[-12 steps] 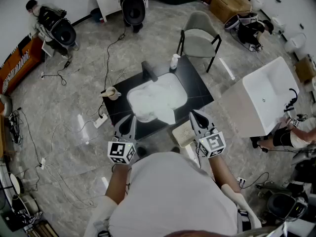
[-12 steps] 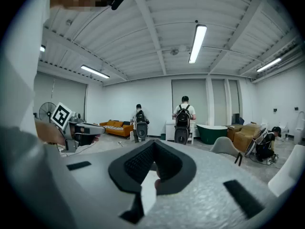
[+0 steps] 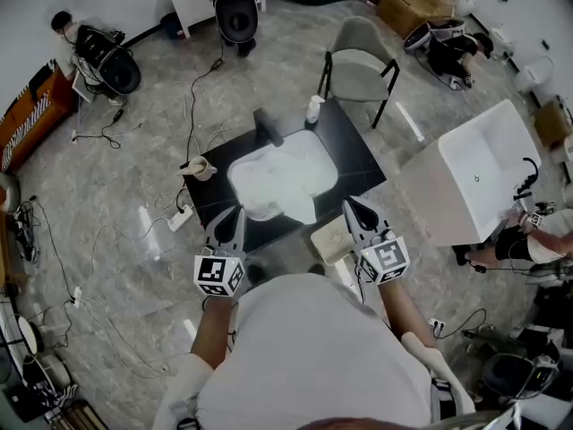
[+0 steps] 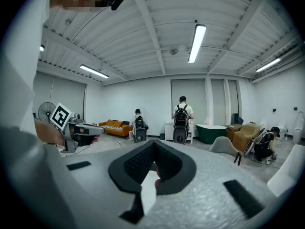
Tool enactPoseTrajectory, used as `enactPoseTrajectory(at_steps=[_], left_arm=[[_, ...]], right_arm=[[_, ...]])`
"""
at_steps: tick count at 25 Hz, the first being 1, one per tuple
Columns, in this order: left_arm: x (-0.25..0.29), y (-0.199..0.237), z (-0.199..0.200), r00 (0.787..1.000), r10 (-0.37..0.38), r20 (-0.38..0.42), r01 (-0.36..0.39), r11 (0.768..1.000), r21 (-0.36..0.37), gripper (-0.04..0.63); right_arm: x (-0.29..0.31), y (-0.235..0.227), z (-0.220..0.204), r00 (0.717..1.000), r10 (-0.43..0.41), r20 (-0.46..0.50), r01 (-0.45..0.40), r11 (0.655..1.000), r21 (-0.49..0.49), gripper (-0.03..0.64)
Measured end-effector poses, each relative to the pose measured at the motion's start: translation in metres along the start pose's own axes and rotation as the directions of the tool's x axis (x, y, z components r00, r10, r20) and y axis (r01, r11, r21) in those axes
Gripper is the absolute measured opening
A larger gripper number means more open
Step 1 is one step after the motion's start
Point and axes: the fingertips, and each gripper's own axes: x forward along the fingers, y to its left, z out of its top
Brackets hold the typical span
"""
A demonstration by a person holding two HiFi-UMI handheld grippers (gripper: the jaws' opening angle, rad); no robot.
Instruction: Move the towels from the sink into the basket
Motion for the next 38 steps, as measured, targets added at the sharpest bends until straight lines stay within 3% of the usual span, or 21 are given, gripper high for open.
enactPoseTrajectory(at_steps=[9, 21, 30, 38], left_arm=[[0.004, 0.0, -0.004, 1.0, 0.0, -0.02, 0.0, 1.0, -0.003, 0.012], [0.027, 0.022, -0.049, 0.994, -0.012, -0.106, 0.007, 0.999, -0.049, 0.012], [0.053, 0.025, -0.108, 0.981, -0.061, -0.183, 0.046, 0.996, -0.081, 0.014], [0.077, 0.038, -0.154, 0.97, -0.095, -0.226, 0.067, 0.99, -0.127, 0.012]], right_arm=[[0.006, -0.009, 0.0, 1.0, 0.011, -0.007, -0.011, 1.0, 0.023, -0.005], [0.078, -0.01, -0.056, 0.977, 0.125, -0.172, -0.121, 0.992, 0.037, 0.02], [0.157, -0.01, -0.164, 0.897, 0.224, -0.381, -0.203, 0.975, 0.094, 0.119], [0.239, -0.018, -0.294, 0.791, 0.229, -0.567, -0.188, 0.973, 0.131, 0.251]])
